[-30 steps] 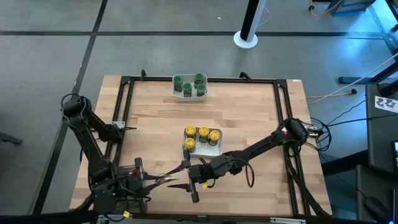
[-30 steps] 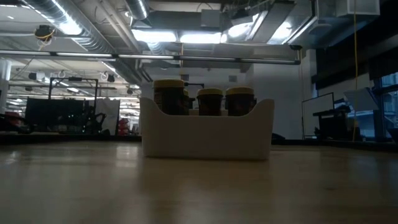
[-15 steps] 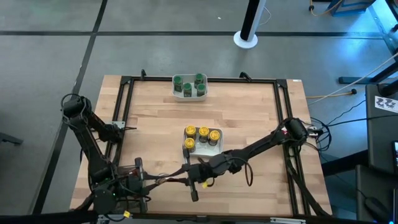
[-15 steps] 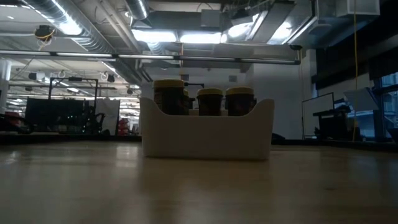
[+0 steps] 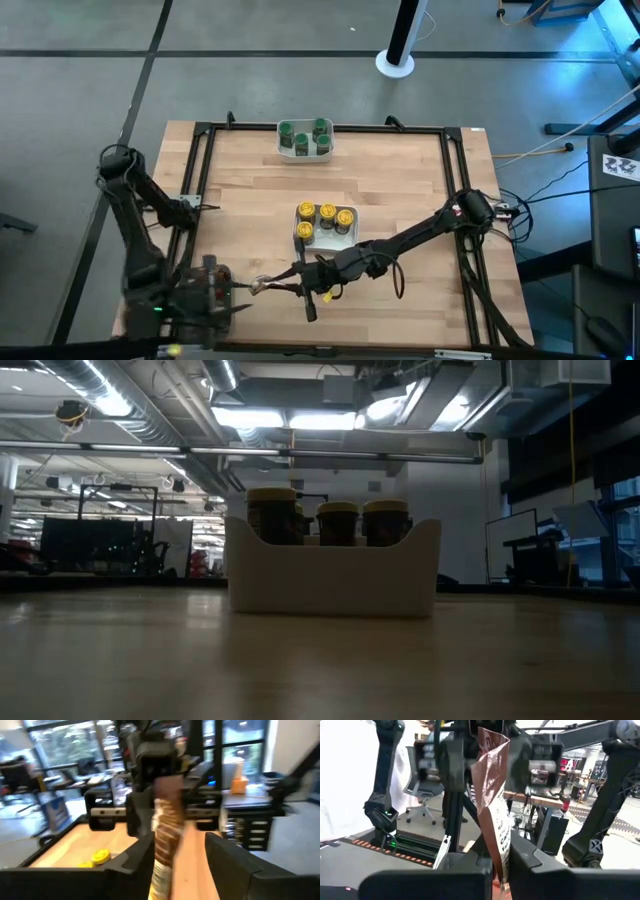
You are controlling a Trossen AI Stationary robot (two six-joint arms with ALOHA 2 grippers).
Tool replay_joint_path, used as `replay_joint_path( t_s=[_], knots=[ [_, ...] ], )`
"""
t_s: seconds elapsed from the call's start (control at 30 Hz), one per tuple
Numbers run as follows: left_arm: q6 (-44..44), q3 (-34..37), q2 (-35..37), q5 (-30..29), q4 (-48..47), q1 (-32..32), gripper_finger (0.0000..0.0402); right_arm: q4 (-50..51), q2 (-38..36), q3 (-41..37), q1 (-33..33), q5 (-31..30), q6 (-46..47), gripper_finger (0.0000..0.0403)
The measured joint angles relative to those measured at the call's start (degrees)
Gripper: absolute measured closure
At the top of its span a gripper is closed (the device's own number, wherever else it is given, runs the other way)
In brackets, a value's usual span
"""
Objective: Sort spices by type
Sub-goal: Put the top orange seasoning pack into the black bin
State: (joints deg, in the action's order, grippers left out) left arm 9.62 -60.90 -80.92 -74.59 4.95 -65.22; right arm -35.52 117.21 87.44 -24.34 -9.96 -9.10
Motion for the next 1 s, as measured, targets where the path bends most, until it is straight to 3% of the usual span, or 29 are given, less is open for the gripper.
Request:
replay_joint_path(
  t_s=[0.23, 0.5, 1.0],
  knots=[
    [-2.04, -0.07, 7.03, -2.53, -2.20, -7.99, 0.0237, 0.57, 0.17, 0.00, -0.02, 1.65, 3.84, 0.0377],
    [1.95, -0.07, 10.07, -4.69, -10.02, -10.15, 0.0255, -0.10, 3.03, 1.78, -0.07, 1.68, 9.13, 0.0377],
    [3.83, -0.04, 10.10, -4.75, -12.09, -9.78, 0.0258, 15.90, 22.71, 32.57, -2.42, 0.69, 10.78, 0.0378]
  ],
)
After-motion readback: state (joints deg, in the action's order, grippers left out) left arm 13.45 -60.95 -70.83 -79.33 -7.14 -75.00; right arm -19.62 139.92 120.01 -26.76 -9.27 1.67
